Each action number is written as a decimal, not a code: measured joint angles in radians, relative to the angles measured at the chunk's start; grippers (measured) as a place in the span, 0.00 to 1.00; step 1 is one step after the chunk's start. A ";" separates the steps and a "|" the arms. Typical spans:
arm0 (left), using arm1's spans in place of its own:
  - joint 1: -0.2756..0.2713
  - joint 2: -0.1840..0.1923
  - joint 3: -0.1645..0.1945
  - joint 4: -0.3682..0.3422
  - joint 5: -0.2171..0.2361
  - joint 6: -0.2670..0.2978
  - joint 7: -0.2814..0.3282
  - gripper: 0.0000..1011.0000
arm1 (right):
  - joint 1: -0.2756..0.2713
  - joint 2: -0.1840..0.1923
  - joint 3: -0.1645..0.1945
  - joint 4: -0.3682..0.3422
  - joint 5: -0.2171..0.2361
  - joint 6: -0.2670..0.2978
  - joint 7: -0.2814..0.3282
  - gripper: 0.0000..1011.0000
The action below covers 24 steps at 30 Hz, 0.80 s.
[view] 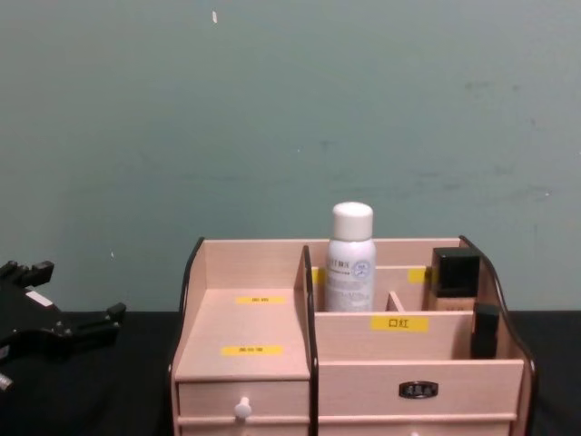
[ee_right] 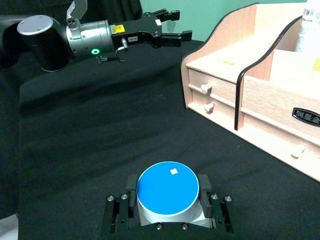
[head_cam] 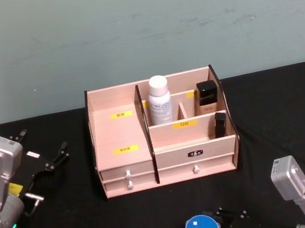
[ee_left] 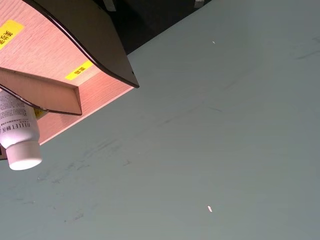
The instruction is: Pick up the facial cleanser and watermelon frost from the table and place them into the tiered storage box.
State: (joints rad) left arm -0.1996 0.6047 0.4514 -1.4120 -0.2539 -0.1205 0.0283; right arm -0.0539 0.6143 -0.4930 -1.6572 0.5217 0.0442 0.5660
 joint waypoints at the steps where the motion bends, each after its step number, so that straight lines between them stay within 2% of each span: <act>1: 0.000 0.000 0.000 0.000 0.000 0.000 0.000 1.00 | -0.003 0.002 0.002 -0.004 0.000 0.000 -0.002 0.73; 17: 0.000 0.000 0.000 0.000 0.000 0.000 0.000 1.00 | -0.008 0.003 0.008 -0.012 0.010 0.002 -0.006 0.73; 24: 0.000 0.000 0.000 0.000 0.000 0.000 0.000 1.00 | -0.006 0.011 0.022 -0.035 0.022 0.012 -0.012 0.73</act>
State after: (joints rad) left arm -0.1996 0.6046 0.4514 -1.4120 -0.2539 -0.1205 0.0283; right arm -0.0600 0.6249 -0.4711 -1.6925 0.5435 0.0566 0.5536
